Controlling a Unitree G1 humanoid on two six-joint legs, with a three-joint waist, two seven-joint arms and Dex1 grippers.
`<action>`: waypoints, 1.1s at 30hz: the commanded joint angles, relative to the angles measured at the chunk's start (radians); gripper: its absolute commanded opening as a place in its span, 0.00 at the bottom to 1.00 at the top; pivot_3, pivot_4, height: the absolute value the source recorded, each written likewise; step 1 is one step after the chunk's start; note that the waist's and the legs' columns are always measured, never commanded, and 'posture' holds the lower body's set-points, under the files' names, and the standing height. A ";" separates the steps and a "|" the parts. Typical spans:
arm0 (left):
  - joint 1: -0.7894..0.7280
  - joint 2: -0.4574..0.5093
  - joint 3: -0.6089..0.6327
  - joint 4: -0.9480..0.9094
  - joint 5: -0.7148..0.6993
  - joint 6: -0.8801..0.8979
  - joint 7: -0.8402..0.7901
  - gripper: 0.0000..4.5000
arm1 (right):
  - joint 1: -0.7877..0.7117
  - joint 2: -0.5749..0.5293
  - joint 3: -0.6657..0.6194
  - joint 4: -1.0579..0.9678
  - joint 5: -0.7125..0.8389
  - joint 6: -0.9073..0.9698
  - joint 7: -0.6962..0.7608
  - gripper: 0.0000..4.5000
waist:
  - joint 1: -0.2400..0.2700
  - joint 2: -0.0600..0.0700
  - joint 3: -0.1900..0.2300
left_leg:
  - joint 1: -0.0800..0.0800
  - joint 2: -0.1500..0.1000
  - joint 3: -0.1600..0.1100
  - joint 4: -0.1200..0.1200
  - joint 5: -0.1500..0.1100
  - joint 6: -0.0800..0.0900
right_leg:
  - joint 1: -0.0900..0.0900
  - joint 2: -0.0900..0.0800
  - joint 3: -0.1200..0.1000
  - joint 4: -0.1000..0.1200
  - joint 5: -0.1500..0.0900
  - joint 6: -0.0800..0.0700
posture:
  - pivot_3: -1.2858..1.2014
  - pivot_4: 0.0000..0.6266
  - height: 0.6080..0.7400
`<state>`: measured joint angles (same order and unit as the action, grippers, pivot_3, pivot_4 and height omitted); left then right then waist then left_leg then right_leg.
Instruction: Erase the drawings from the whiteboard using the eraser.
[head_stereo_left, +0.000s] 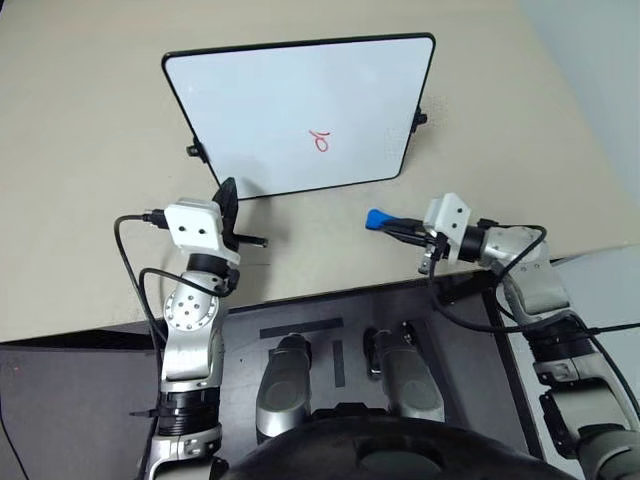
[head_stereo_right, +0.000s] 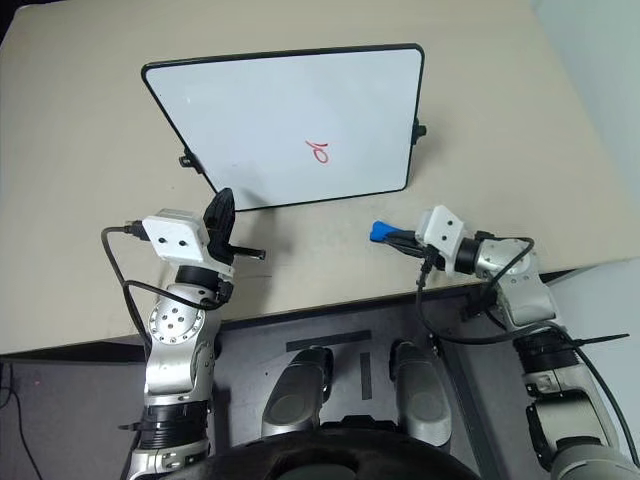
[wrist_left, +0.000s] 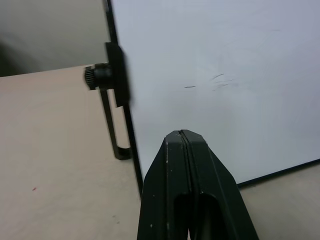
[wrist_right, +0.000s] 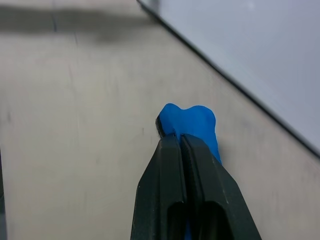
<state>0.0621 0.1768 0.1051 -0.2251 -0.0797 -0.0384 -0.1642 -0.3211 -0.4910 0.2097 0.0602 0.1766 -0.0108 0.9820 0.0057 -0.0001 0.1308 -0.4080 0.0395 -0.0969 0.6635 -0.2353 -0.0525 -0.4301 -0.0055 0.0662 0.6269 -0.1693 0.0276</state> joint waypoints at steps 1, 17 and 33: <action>-0.008 -0.006 -0.003 -0.003 0.007 -0.025 0.008 0.00 | -0.110 0.046 0.025 -0.037 -0.030 -0.080 -0.004 0.01 | -0.004 0.000 0.000 | 0.000 0.000 0.000 0.000 0.000 0.000 | 0.000 0.001 0.000 0.000 0.000 0.000 | 0.52 0.24 1.00; -0.018 -0.018 -0.002 0.018 0.010 -0.051 0.021 0.00 | -0.552 0.184 0.113 0.708 -0.360 -0.725 -0.212 0.01 | 0.004 0.000 0.000 | -0.007 0.009 -0.002 -0.001 -0.005 -0.001 | -0.012 -0.001 0.000 0.001 0.005 -0.007 | 0.52 0.24 1.00; -0.023 -0.011 0.000 0.022 0.007 -0.055 0.019 0.00 | -0.598 0.173 0.060 0.741 -0.439 -0.888 -0.497 0.01 | 0.003 0.000 0.000 | -0.006 0.010 -0.003 0.000 -0.005 0.000 | -0.016 -0.001 -0.001 0.001 0.016 -0.013 | 0.52 0.24 1.00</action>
<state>0.0498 0.1605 0.1012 -0.1903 -0.0785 -0.0728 -0.1452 -0.8942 -0.3138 0.2960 0.8366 -0.2707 -0.8919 0.5127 0.0084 -0.0002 0.1309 -0.4138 0.0494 -0.0995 0.6636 -0.2403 -0.0529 -0.4465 -0.0061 0.0653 0.6276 -0.1530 0.0148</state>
